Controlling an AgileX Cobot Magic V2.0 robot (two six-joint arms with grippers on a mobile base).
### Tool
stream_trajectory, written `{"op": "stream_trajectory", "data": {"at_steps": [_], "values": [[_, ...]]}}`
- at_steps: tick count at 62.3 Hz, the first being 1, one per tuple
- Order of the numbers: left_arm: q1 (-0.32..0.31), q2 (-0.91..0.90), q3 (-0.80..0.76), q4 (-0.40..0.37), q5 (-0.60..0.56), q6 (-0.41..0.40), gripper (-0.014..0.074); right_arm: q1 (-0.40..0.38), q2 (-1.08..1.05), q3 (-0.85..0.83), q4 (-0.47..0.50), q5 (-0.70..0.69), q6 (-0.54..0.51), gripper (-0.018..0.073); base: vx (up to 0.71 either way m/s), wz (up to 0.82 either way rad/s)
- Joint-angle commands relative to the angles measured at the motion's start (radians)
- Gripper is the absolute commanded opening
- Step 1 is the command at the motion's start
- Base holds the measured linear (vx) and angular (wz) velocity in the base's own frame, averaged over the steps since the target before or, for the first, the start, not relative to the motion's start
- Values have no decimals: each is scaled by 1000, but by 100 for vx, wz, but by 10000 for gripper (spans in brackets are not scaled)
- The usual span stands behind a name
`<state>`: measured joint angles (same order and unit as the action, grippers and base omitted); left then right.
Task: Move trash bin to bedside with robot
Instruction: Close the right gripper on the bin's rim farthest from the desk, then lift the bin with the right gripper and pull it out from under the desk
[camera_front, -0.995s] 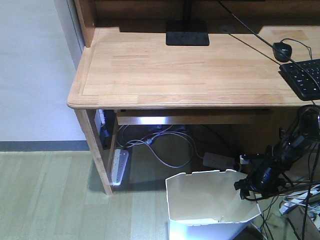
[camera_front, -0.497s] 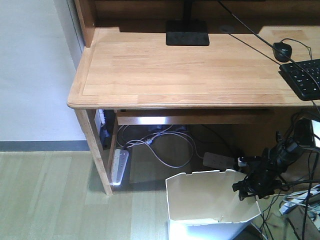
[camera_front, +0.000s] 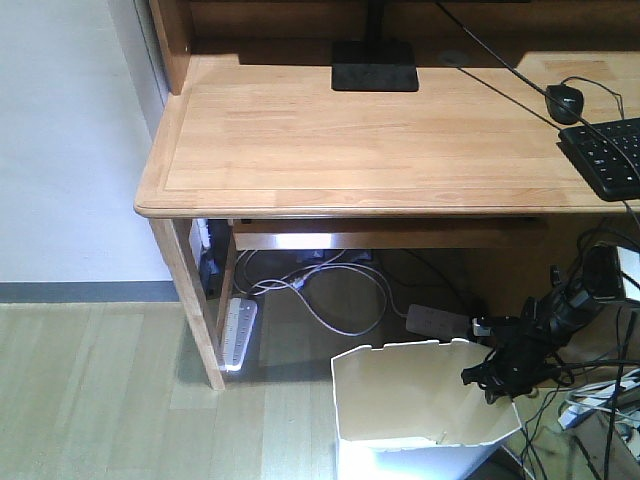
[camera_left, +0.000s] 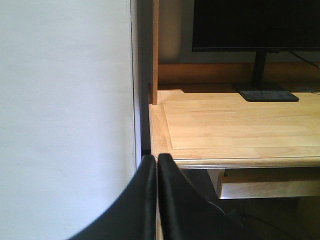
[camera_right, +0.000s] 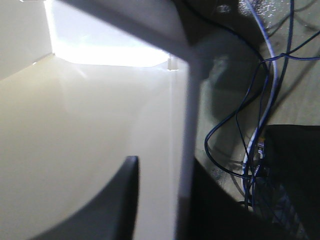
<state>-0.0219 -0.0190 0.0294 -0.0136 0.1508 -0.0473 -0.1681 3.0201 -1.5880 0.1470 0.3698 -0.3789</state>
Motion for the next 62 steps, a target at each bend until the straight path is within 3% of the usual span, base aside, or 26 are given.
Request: {"op": "stream_trajectory", "data": {"at_steps": [1,23,29,40,51,62], "values": [[-9,-11,29,-3,-78,-9,-6,-5,-55,-8,81,28,-76,-17,0,0],[-9,-11,29,-3,-78,-9,-6,-15,-90,-5,500,120,-454,-10,0,0],[-9,-11,29,-3,-78,-9,-6,-18,-116,35,561,110,-508,-7,0,0],[-9,-11,29,-3,-78,-9,-6,-18,-208,178,659,-29,-625,-7,0,0],[-9,-11,29,-3,-78,-9,-6,-18,-310,281,814,22,-812,-7,0,0],[-9,-11,29,-3,-78,-9,-6,-18,-444,422,926,19,-913,-6,0,0]]}}
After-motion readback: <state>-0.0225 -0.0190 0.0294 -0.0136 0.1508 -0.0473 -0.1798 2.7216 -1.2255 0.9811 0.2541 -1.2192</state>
